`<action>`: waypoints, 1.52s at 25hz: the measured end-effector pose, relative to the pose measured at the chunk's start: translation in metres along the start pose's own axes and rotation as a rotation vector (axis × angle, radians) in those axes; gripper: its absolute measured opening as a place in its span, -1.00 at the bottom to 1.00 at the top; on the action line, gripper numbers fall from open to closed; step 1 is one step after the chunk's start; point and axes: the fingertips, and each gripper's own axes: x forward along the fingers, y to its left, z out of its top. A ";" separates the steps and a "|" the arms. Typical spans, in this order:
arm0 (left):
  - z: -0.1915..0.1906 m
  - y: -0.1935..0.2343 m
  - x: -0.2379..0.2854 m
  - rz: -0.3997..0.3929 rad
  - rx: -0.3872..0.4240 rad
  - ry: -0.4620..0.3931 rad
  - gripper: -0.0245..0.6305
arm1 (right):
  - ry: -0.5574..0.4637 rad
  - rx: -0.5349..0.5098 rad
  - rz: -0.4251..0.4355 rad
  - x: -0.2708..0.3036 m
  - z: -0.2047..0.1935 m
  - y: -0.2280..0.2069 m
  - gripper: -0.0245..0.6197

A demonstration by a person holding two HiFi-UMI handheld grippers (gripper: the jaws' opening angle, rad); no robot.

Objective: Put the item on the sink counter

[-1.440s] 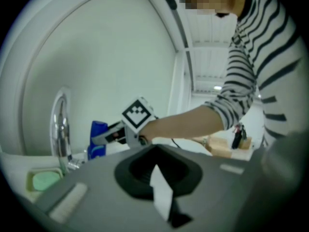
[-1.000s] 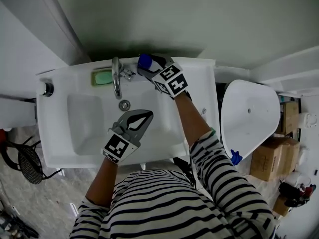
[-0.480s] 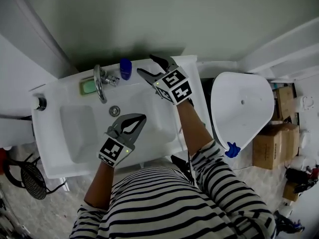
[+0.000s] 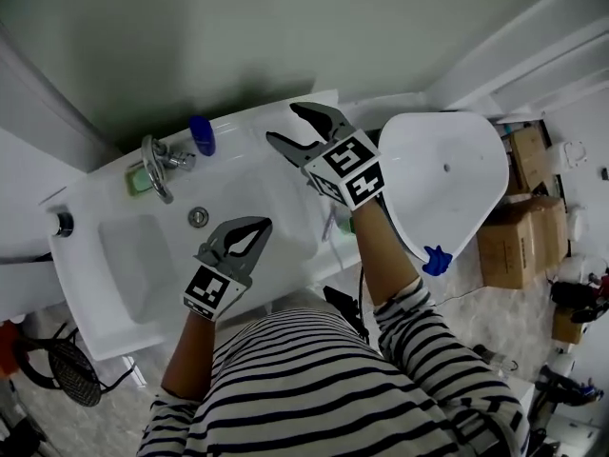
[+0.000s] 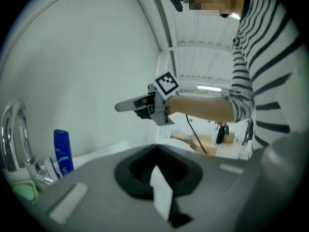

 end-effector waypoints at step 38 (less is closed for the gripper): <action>-0.008 -0.028 0.087 -0.173 -0.035 0.064 -0.91 | 0.588 0.493 -0.075 -0.074 -0.265 -0.056 -0.40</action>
